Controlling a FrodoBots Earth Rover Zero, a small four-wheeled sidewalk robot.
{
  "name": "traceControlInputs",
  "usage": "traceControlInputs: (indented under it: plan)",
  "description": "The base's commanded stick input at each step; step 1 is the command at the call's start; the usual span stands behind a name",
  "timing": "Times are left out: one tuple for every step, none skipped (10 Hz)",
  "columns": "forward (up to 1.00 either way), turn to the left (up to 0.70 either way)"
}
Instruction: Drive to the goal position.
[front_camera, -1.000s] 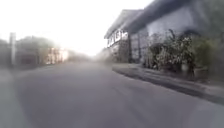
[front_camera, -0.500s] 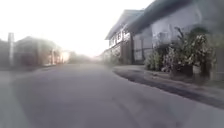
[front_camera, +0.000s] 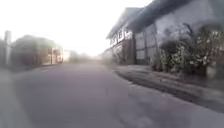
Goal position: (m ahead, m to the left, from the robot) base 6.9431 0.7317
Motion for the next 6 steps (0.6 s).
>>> traceControlInputs:
  plan:
    - [1.00,0.01]
    - [1.00,0.01]
    - [1.00,0.01]
    - [1.00,0.01]
    - [1.00,0.01]
    - [1.00,0.01]
